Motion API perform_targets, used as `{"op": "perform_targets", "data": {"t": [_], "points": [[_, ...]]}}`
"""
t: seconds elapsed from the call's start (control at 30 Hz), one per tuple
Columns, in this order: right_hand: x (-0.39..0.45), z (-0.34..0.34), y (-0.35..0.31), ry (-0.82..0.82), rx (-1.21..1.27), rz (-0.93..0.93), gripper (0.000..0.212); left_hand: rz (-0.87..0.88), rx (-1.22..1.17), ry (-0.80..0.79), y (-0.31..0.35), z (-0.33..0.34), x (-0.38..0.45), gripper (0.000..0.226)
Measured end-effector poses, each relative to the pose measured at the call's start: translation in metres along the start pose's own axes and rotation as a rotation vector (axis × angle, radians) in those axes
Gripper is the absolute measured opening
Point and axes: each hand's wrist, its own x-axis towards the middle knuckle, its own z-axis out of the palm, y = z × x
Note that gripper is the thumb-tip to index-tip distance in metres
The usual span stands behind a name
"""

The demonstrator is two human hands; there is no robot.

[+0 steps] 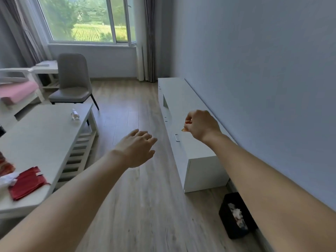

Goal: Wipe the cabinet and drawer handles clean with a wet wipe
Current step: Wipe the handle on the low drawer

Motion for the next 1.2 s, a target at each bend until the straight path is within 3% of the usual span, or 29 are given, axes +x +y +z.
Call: {"op": "perform_targets", "data": {"t": [0.3, 0.63, 0.97, 1.2], "points": [[0.211, 0.089, -0.012, -0.070, -0.025, 0.076, 0.012, 0.047, -0.043, -0.030, -0.162, 0.074, 0.166, 0.050], [0.398, 0.209, 0.001, -0.059, 0.068, 0.434, 0.009, 0.417, 0.000, -0.126, -0.321, 0.175, 0.371, 0.047], [0.505, 0.303, 0.087, -0.008, 0.102, 0.772, 0.010, 0.786, -0.034, -0.131, -0.329, 0.281, 0.566, 0.045], [0.547, 0.409, 0.129, -0.079, 0.118, 0.932, 0.009, 0.936, -0.043, -0.248, -0.339, 0.386, 0.643, 0.048]]}}
